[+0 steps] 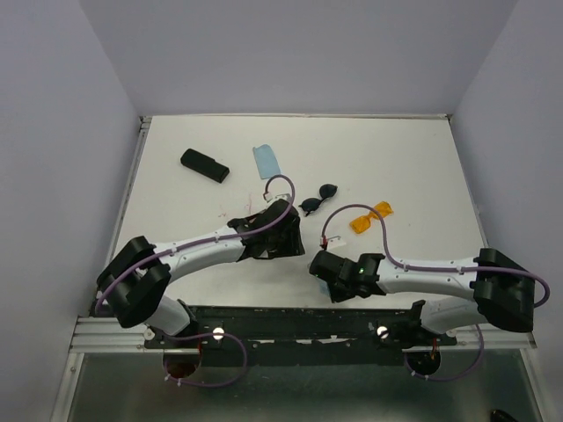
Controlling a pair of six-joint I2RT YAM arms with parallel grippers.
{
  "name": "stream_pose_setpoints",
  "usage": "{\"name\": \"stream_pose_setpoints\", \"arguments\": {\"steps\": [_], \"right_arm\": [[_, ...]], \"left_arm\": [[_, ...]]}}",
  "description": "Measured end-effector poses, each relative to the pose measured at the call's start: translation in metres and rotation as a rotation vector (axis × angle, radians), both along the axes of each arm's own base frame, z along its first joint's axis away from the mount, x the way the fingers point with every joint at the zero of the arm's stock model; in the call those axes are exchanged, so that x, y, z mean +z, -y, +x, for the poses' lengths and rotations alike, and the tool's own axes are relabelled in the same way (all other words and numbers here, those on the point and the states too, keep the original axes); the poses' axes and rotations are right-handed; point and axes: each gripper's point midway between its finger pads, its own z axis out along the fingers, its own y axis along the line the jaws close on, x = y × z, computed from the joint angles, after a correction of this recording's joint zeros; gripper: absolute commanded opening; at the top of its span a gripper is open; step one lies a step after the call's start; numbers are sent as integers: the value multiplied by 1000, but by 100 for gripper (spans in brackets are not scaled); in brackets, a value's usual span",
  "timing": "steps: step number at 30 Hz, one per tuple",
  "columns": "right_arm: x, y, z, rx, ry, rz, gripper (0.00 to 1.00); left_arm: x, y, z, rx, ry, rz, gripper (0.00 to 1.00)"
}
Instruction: Organize the sunglasses
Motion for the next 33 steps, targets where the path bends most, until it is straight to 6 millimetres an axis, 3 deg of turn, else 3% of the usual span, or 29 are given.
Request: {"name": "stream_pose_setpoints", "arguments": {"steps": [7,21,33], "right_arm": [[0,1,5,-58,19,68,6],[0,-9,14,-90,44,141,6],[0,-11,15,-93,49,157,6]], "left_arm": [[-23,17,-2,-20,-82,2,49],[-51,42,-12,-67,-184,22,42],[-54,53,-15,-79,-212,46,33]]}}
